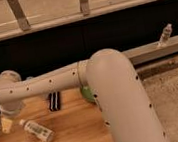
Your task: Stand the bottle upright
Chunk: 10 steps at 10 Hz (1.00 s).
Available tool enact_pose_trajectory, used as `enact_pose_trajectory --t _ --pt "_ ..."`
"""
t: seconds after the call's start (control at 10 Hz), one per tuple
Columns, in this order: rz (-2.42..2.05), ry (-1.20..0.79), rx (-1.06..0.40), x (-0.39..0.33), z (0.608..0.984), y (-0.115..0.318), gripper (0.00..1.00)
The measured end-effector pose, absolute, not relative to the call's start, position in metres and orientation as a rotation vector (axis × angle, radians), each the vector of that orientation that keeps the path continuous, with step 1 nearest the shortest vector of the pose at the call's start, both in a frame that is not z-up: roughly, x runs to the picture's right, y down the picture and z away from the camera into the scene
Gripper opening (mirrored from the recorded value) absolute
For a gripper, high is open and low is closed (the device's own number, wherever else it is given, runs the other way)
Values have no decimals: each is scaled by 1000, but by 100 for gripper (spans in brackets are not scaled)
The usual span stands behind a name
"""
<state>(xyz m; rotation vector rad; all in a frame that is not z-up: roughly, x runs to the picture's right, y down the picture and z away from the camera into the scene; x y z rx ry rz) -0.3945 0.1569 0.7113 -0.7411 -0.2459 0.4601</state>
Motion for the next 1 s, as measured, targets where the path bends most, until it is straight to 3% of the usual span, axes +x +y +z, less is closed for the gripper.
enact_pose_trajectory --t 1.0 --pt "562 -221 -791 -393 743 181 80"
